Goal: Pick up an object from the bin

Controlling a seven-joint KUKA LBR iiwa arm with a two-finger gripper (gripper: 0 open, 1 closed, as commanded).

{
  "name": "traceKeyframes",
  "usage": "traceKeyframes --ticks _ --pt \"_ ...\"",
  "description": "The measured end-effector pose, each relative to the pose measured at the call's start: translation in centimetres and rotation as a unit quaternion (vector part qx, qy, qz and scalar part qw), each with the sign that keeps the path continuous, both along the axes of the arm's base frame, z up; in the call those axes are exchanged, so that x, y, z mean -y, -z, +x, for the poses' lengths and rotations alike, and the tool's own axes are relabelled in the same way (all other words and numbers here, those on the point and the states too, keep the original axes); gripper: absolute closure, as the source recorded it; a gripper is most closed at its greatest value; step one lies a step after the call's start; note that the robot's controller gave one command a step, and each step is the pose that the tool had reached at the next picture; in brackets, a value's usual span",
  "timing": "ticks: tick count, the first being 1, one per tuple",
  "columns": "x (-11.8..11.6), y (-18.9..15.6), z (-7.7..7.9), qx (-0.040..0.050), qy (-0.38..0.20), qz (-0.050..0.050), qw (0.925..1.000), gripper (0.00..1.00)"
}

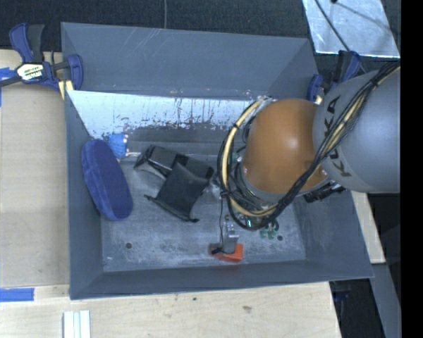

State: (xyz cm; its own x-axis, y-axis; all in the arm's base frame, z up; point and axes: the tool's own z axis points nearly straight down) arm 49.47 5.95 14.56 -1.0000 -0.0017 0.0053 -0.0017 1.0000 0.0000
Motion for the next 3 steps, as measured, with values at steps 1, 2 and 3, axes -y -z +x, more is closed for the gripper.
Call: traceKeyframes --ticks 1,2,3 --pt "-1.9 5.2 5.5 0.0064 -0.135 0.0 0.9908 0.0" --pt "-4.5 4.1 8.2 0.006 -0.182 0.001 0.9834 0.0" --pt "-1.5 3.3 10.0 0.0016 -0.275 0.002 0.9615 0.0"
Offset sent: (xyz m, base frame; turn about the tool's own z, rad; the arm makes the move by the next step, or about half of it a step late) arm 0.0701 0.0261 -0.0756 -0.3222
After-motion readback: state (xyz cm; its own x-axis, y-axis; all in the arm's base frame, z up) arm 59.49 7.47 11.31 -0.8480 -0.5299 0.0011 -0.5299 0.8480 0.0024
